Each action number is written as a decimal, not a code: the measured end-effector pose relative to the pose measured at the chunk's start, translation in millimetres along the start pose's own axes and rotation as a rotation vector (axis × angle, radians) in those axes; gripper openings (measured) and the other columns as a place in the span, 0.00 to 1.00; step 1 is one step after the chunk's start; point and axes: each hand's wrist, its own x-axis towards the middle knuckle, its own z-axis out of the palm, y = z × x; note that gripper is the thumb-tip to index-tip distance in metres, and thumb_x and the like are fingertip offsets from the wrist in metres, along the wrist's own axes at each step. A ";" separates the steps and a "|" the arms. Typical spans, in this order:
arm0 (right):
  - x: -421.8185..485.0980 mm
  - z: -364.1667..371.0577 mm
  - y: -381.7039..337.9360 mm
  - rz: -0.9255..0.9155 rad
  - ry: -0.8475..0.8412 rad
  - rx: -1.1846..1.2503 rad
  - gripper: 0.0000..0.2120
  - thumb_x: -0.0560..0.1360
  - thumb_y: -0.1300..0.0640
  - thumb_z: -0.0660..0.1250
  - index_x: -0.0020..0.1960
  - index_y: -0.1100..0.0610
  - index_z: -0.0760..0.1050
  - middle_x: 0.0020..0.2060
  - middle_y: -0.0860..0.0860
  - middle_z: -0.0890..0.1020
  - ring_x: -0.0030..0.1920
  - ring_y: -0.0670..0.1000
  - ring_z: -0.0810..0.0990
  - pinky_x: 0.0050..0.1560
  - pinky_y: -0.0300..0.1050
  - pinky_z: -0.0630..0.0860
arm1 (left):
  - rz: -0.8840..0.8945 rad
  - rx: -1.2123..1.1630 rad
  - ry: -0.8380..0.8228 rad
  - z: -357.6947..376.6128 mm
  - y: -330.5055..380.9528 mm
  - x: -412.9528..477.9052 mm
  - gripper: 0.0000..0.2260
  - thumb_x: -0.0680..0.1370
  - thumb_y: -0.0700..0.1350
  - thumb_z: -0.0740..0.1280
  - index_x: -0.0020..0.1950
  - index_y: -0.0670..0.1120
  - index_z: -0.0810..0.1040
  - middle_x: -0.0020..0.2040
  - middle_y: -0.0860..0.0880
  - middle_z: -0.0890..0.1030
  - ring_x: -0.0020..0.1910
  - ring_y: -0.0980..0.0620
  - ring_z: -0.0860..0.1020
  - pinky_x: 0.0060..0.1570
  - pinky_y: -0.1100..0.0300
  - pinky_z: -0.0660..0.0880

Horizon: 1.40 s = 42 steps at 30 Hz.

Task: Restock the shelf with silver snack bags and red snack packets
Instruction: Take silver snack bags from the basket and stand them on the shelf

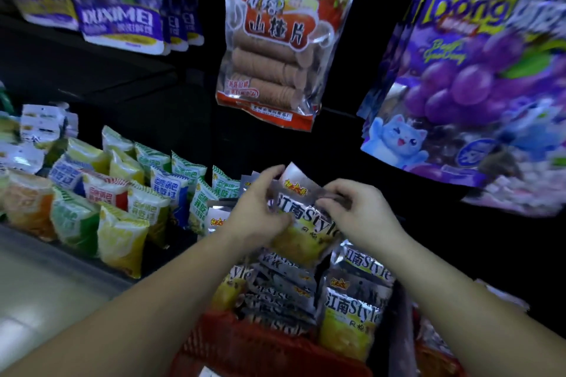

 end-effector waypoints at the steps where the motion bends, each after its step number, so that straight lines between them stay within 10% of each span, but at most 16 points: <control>1: -11.8 -7.1 -14.2 0.022 0.027 0.077 0.06 0.78 0.57 0.73 0.47 0.47 0.79 0.40 0.45 0.83 0.42 0.44 0.82 0.44 0.47 0.80 | -0.016 -0.011 0.017 -5.7 9.1 -9.3 0.36 0.76 0.41 0.76 0.77 0.61 0.64 0.48 0.51 0.79 0.40 0.49 0.77 0.43 0.49 0.79; 4: -49.8 -25.5 -50.9 0.119 0.178 0.205 0.15 0.75 0.57 0.77 0.51 0.44 0.72 0.45 0.44 0.80 0.45 0.41 0.80 0.44 0.40 0.78 | -0.014 -0.076 0.036 -19.5 42.5 -37.3 0.28 0.76 0.39 0.76 0.72 0.56 0.71 0.38 0.48 0.73 0.38 0.51 0.77 0.44 0.52 0.79; 8: -91.4 -28.5 -84.3 0.270 0.241 0.342 0.25 0.69 0.56 0.81 0.53 0.43 0.68 0.54 0.50 0.74 0.48 0.52 0.80 0.43 0.47 0.81 | 0.038 -0.244 0.016 -25.4 83.9 -79.1 0.24 0.79 0.39 0.73 0.64 0.63 0.71 0.51 0.54 0.86 0.50 0.55 0.84 0.52 0.54 0.83; 14: -123.1 -8.6 -92.3 0.315 0.229 0.610 0.16 0.73 0.64 0.77 0.49 0.48 0.75 0.52 0.43 0.79 0.41 0.34 0.80 0.43 0.47 0.82 | 0.011 -0.249 0.263 -16.1 98.3 -118.3 0.25 0.76 0.45 0.77 0.64 0.64 0.69 0.49 0.52 0.83 0.47 0.52 0.83 0.46 0.52 0.82; 20: -121.2 -9.8 -86.9 0.220 0.165 0.597 0.16 0.75 0.60 0.76 0.55 0.42 0.78 0.55 0.36 0.79 0.47 0.33 0.81 0.42 0.38 0.82 | -0.068 -0.136 0.062 -18.1 75.2 -140.5 0.13 0.79 0.47 0.72 0.59 0.64 0.77 0.49 0.33 0.78 0.39 0.36 0.78 0.40 0.46 0.83; 24: -119.1 -19.0 -77.4 0.241 -0.110 0.745 0.27 0.75 0.67 0.75 0.62 0.37 0.78 0.60 0.37 0.80 0.50 0.49 0.86 0.52 0.56 0.85 | -0.002 -0.092 0.150 -14.6 67.3 -137.7 0.19 0.79 0.46 0.73 0.65 0.66 0.77 0.55 0.55 0.80 0.46 0.41 0.80 0.49 0.52 0.82; 28: -119.2 -18.5 -72.7 0.236 -0.146 0.713 0.34 0.76 0.70 0.73 0.65 0.31 0.76 0.61 0.31 0.77 0.51 0.55 0.86 0.52 0.59 0.84 | -0.022 -0.113 0.096 -19.3 63.1 -138.8 0.26 0.78 0.50 0.73 0.70 0.72 0.69 0.45 0.49 0.80 0.40 0.53 0.79 0.42 0.60 0.79; 30: -117.3 -16.1 -69.0 0.241 -0.082 0.658 0.33 0.76 0.67 0.73 0.64 0.30 0.75 0.64 0.34 0.76 0.51 0.60 0.85 0.48 0.60 0.85 | -0.076 -0.154 -0.024 -24.4 66.3 -139.3 0.32 0.76 0.47 0.76 0.72 0.72 0.67 0.52 0.49 0.83 0.49 0.47 0.84 0.46 0.49 0.84; 38: -117.8 -25.7 -52.6 0.180 -0.378 0.548 0.47 0.71 0.66 0.79 0.73 0.27 0.64 0.74 0.38 0.68 0.69 0.47 0.77 0.59 0.50 0.82 | -0.088 -0.072 -0.055 -36.5 71.5 -146.5 0.38 0.74 0.45 0.78 0.72 0.76 0.64 0.51 0.37 0.78 0.40 0.39 0.78 0.38 0.47 0.76; 42: -117.5 -23.6 -51.5 0.204 -0.336 0.474 0.45 0.72 0.66 0.78 0.71 0.26 0.66 0.72 0.40 0.70 0.65 0.46 0.79 0.61 0.53 0.81 | -0.117 -0.002 -0.186 -39.9 66.2 -146.6 0.45 0.72 0.45 0.80 0.73 0.78 0.58 0.59 0.51 0.80 0.63 0.55 0.79 0.50 0.54 0.80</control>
